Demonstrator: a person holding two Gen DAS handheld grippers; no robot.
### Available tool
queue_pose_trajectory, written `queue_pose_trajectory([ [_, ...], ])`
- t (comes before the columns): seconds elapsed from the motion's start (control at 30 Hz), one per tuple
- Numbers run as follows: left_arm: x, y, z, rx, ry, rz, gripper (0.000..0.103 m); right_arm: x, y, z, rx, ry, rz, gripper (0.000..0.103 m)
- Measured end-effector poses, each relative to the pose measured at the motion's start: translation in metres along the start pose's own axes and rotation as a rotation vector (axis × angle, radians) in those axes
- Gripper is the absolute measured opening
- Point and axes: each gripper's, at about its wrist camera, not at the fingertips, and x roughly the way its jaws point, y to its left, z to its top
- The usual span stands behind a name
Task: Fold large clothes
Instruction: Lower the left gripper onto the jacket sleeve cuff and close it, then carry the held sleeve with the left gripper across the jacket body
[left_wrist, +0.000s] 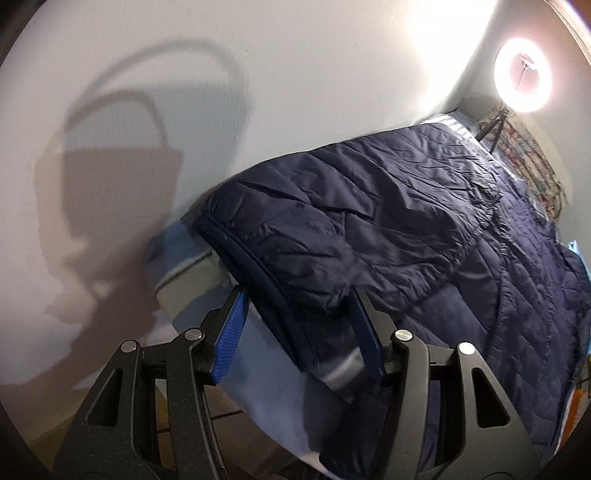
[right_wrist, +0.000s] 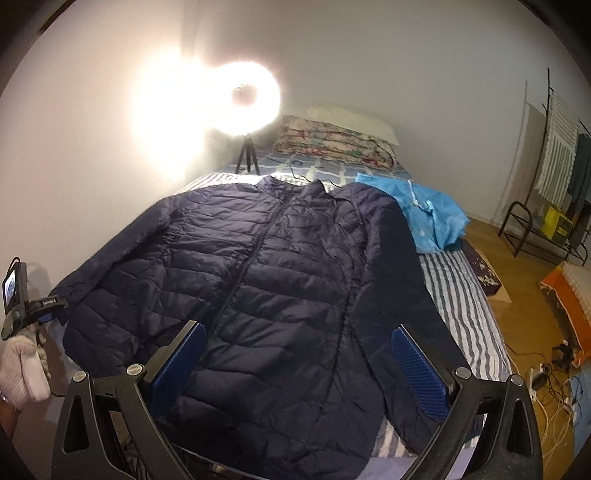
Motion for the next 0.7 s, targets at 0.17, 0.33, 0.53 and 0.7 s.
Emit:
queue_pose_trajectory([
  [0.17, -0.003, -0.013, 0.0, 0.106, -0.053, 0.004, 0.008, 0.005, -0.01, -0.004, 0.027, 0.023, -0.012, 0.102],
  [0.33, -0.022, -0.026, 0.008, 0.172, -0.14, -0.038, 0.006, 0.01, -0.005, -0.004, 0.016, 0.039, -0.004, 0.102],
  [0.53, -0.077, -0.07, 0.007, 0.4, -0.28, -0.137, 0.005, 0.022, 0.002, -0.001, 0.014, 0.075, 0.047, 0.095],
  [0.7, -0.106, -0.102, -0.016, 0.609, -0.34, -0.21, 0.005, 0.038, 0.014, 0.02, 0.027, 0.069, 0.154, 0.081],
])
